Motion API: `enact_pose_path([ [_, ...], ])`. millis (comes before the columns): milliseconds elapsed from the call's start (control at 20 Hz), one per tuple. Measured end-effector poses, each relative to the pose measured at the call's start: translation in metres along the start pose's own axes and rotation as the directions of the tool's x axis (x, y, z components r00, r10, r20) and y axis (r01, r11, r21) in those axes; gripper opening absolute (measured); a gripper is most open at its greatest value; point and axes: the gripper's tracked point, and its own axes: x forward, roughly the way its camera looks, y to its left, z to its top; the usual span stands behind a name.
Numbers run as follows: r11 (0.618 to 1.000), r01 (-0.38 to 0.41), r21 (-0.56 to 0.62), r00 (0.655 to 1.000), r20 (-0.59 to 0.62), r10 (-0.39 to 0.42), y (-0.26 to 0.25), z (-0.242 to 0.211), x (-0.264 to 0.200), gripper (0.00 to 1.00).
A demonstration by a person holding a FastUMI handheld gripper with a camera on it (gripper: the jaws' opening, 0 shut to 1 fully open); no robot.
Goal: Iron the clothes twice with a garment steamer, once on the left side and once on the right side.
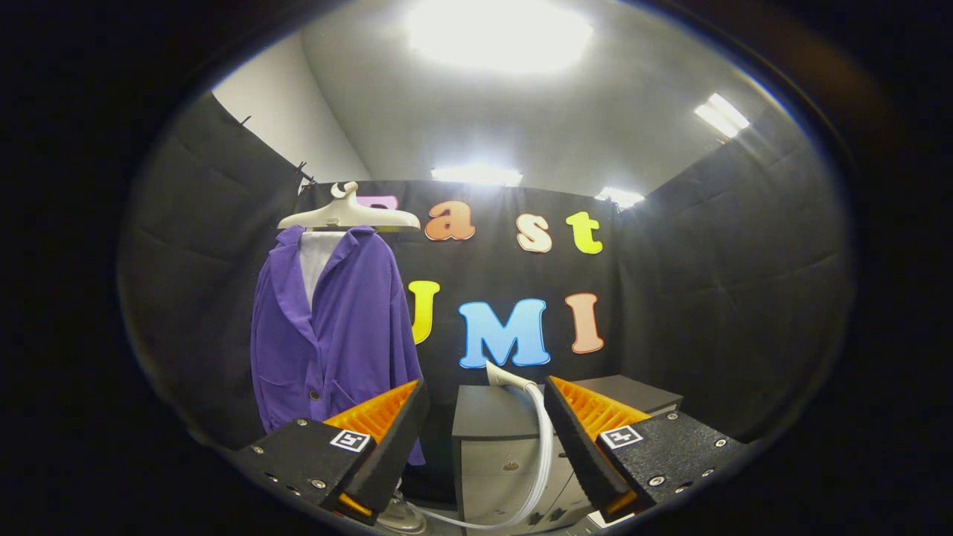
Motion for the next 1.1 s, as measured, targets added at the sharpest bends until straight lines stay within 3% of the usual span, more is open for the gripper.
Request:
enact_pose_path([
  [250,0.999,-0.024,0.03,1.0,-0.013,0.025,-0.016,0.004,0.059,0.95],
  [500,0.994,-0.104,0.031,0.993,-0.055,0.105,-0.028,0.0,0.144,0.96],
  [800,0.977,-0.206,0.06,0.96,-0.18,0.214,-0.044,-0.028,0.239,0.96],
  [1100,0.969,-0.209,0.135,0.929,-0.282,0.24,-0.072,-0.059,0.316,0.96],
])
